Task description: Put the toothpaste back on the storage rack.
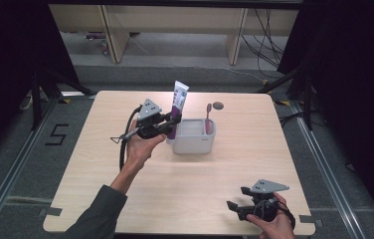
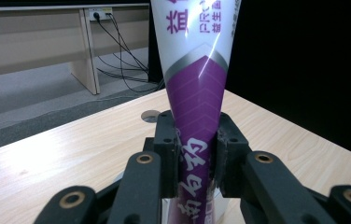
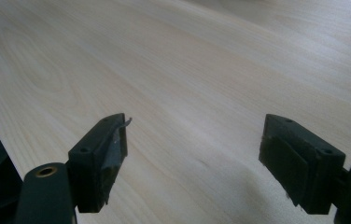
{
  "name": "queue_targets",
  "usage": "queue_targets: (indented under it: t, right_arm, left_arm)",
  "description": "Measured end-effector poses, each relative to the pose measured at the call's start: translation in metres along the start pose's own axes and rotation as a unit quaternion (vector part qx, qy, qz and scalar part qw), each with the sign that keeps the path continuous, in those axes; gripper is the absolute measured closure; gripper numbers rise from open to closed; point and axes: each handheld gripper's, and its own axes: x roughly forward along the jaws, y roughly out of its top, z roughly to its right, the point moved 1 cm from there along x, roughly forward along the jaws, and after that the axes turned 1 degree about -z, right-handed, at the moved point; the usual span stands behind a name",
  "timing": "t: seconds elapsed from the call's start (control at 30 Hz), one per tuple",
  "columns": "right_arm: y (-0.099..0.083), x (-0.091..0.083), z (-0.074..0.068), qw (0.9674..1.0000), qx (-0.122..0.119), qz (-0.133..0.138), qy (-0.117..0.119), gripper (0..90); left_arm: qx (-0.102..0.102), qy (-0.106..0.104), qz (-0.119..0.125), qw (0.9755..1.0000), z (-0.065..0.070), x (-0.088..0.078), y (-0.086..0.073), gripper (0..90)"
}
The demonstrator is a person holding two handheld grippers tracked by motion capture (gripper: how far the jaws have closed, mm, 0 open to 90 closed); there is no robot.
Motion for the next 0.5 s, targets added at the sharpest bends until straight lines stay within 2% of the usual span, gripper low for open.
queue_targets:
  t: [0.13,0.2,0.23,0.5]
  right_arm:
    - [0.000,-0.001,0.000,1.0000,-0.002,0.000,-0.001,24.1]
    - [0.000,0.000,-0.001,1.0000,0.008,-0.002,0.003,24.1]
    - [0.000,-0.001,0.001,1.0000,-0.003,-0.001,0.000,24.1]
    - [0.000,-0.001,0.000,1.0000,0.000,-0.001,0.001,24.1]
  left_arm:
    - [0.001,0.000,-0.001,1.0000,0.002,0.006,0.002,74.1]
    - [0.002,0.000,-0.005,1.0000,0.005,0.011,0.004,74.1]
    - [0.002,-0.001,-0.004,1.0000,0.006,0.012,0.005,74.1]
    - [0.008,-0.002,0.000,1.0000,0.010,0.022,0.013,74.1]
